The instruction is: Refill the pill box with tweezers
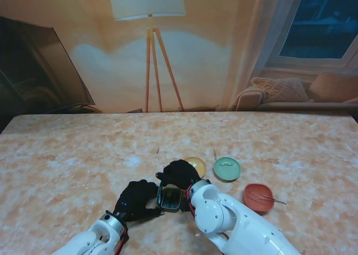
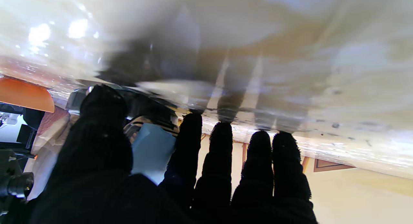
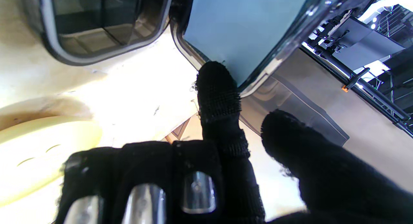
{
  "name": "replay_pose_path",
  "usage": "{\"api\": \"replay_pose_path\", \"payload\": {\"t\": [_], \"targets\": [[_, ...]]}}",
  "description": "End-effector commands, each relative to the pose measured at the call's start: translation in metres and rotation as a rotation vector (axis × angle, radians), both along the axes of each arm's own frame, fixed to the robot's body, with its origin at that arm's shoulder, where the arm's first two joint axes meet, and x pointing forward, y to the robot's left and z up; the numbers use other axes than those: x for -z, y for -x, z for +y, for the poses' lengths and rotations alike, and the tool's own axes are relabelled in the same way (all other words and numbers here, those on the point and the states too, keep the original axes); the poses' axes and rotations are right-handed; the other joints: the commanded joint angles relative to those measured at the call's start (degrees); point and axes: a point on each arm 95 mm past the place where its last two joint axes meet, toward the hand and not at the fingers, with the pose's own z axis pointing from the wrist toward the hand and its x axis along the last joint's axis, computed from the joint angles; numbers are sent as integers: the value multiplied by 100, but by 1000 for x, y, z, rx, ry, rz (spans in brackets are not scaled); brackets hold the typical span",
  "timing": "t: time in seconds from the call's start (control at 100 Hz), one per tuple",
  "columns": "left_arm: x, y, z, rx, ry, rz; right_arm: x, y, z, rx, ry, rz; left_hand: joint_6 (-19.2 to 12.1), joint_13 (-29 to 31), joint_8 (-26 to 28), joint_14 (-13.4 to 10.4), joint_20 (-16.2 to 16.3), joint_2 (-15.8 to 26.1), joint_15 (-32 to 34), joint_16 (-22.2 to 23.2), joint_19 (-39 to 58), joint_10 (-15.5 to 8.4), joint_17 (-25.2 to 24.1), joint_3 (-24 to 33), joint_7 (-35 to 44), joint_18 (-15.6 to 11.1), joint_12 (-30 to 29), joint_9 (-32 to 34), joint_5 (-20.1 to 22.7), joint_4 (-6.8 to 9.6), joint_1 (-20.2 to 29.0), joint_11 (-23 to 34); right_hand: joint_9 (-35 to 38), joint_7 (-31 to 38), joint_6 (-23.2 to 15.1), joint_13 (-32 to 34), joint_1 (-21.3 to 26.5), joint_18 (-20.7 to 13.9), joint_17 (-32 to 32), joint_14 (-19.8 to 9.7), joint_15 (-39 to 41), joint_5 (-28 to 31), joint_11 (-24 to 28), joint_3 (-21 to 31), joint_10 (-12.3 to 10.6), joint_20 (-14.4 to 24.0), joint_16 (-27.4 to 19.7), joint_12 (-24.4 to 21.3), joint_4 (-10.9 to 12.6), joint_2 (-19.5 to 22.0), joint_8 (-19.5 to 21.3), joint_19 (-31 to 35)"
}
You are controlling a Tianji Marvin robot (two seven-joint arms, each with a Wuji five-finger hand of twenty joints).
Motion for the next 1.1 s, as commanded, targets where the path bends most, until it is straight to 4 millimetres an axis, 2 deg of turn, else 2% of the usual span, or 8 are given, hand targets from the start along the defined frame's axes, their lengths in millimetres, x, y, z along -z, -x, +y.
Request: {"api": "replay_pose_path", "payload": {"t": [0.0, 0.24, 0.35, 0.5, 0.63, 0.89, 0.96, 1.09], "targets": [[16, 12, -1, 6, -19, 58, 1, 5, 9, -10, -11, 17, -105, 4, 89, -75, 116, 96, 35, 54, 59, -108, -46, -71, -44, -55, 63, 162, -71, 35, 11, 107, 279, -73, 620, -59, -1, -2778, 797, 368, 537, -50, 828, -49, 923, -264, 16, 31, -154, -115, -31, 1743], [13, 13, 3, -16, -29, 47, -7, 13, 3, -16, 5, 16, 29, -45, -163, -29, 108, 285, 29, 51, 40, -12, -81, -239, -453, -18, 32, 42, -36, 56, -103, 34, 281, -173, 470, -51, -24, -2824, 787, 289, 483, -162, 780, -164, 780, -389, -64, -36, -180, -81, -52, 1743], [10, 13, 8, -42, -27, 40, -7, 16, -6, -9, -3, 24, 128, -92, -368, 17, 100, 358, 23, 48, 20, 80, -118, -483, -774, 6, 17, -14, 0, 50, -17, -5, 291, -311, 377, -52, -73, -2754, 673, 454, 366, -236, 539, -196, 813, -590, -372, -288, -180, -90, -64, 1743], [4, 13, 14, -77, -32, 22, -10, 20, -21, -29, -3, 32, 235, -151, -650, 76, 80, 445, 2, 36, -22, 192, -162, -712, -1241, 63, -34, -112, 84, 79, -7, -102, 310, -686, 113, -102, -276, -2467, -355, 961, -436, -602, -1044, -331, 828, -1154, -1874, -1077, -222, -105, -27, 1466], [-5, 12, 20, -107, -31, 5, -15, 24, -36, -57, 11, 28, 170, -125, -725, 69, 77, 443, 1, 33, -27, 169, -155, -720, -1371, 67, -47, -72, 175, 81, 2, -117, -263, -1186, -13, -895, -434, -1997, -1487, 1034, -1682, -1075, -2446, -561, 809, -1221, -2219, -1406, -275, -71, 100, 621], [-28, 1, 34, -178, 22, -18, -29, 27, -72, -73, 67, -31, 78, -93, -802, -22, 16, 513, -47, 5, -150, 107, -198, -732, -1532, -60, -86, 8, 391, 78, 4, -178, -1877, -1953, -269, -2571, -533, -617, -3963, 271, -5114, -1806, -5555, -883, 336, -2117, -2778, -2295, -419, -98, 475, -2325], [-35, -2, 36, -191, 38, -23, -31, 27, -82, -72, 84, -51, 91, -98, -880, -55, -12, 570, -76, -10, -207, 98, -231, -754, -1665, -139, -119, 35, 488, 75, -37, -230, -2206, -2172, -319, -2823, -489, -452, -4307, -27, -6221, -2041, -6393, -1073, 142, -2384, -3140, -2622, -465, -100, 518, -3237], [-49, -8, 42, -209, 81, -30, -35, 27, -103, -74, 119, -85, 45, -119, -1047, -164, -57, 559, -133, -41, -297, 31, -290, -772, -1946, -298, -192, 56, 672, 75, -86, -323, -2784, -2521, -416, -3379, -349, -494, -4742, -503, -7776, -2449, -7240, -1284, -76, -2900, -3692, -3035, -534, -283, 571, -4718]]}}
